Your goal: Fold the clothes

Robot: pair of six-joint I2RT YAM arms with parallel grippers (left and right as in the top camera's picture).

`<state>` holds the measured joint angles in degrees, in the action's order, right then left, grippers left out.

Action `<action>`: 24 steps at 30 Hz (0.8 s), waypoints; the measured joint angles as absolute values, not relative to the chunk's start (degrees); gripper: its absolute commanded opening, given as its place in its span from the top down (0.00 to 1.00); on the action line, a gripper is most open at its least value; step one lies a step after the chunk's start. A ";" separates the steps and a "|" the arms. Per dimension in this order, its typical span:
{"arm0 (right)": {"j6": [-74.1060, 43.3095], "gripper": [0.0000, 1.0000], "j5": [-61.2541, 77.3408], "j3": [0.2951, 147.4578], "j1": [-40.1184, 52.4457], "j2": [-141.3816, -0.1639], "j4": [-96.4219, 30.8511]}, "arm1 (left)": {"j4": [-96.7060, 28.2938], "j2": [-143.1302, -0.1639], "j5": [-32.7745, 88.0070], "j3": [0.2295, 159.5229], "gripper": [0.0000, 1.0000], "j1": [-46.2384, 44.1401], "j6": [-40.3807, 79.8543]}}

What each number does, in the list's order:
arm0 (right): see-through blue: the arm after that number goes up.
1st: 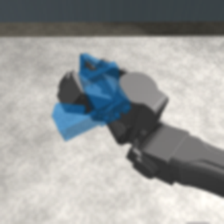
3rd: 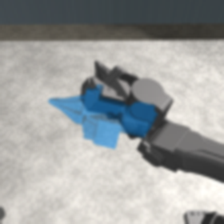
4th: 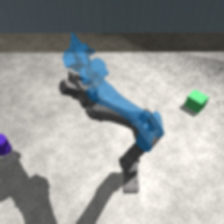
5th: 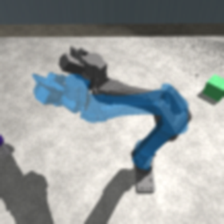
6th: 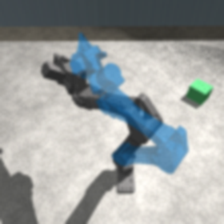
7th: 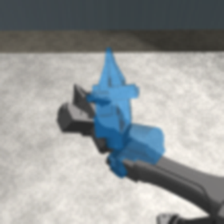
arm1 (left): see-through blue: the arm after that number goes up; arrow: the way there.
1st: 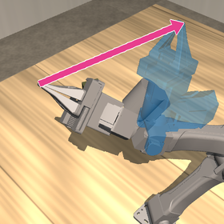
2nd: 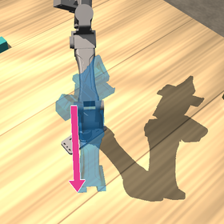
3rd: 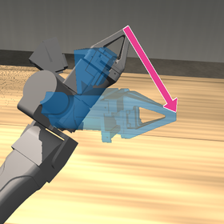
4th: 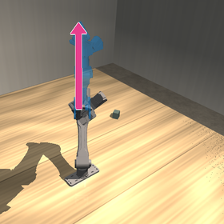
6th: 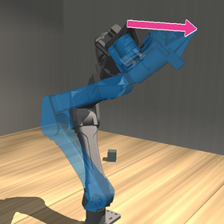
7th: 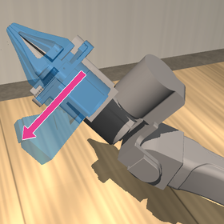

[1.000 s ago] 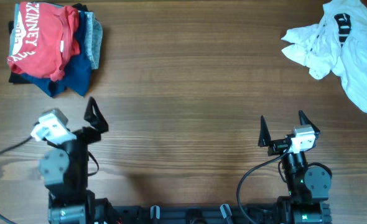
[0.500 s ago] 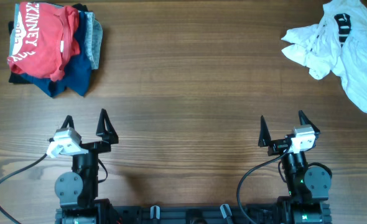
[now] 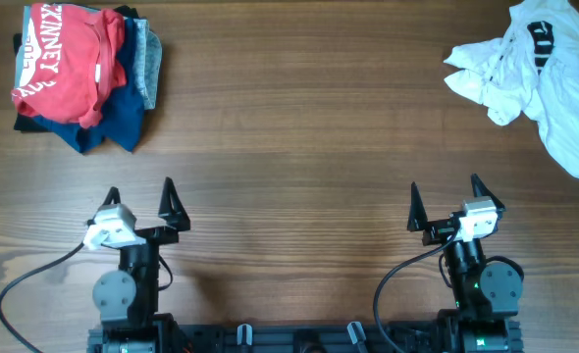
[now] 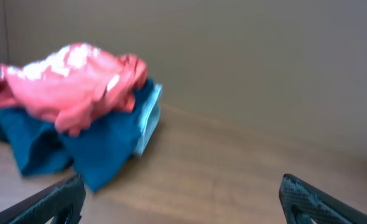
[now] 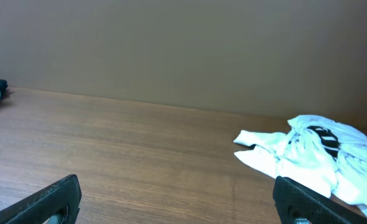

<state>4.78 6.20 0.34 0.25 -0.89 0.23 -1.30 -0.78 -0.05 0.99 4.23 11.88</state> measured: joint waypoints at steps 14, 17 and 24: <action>4.78 0.00 6.20 0.36 0.25 -0.89 0.23 | -4.32 -0.78 -0.05 0.69 0.00 4.23 10.13; 4.78 0.00 6.20 0.34 0.25 -0.89 0.23 | -4.32 -0.78 -0.05 0.69 0.00 4.23 10.13; 4.78 0.00 6.20 0.36 0.25 -0.89 0.23 | -4.32 -0.78 -0.05 0.69 0.00 4.23 10.13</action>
<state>4.78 6.20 0.36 0.25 -0.89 0.23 -4.32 -0.78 -0.05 0.69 4.23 10.13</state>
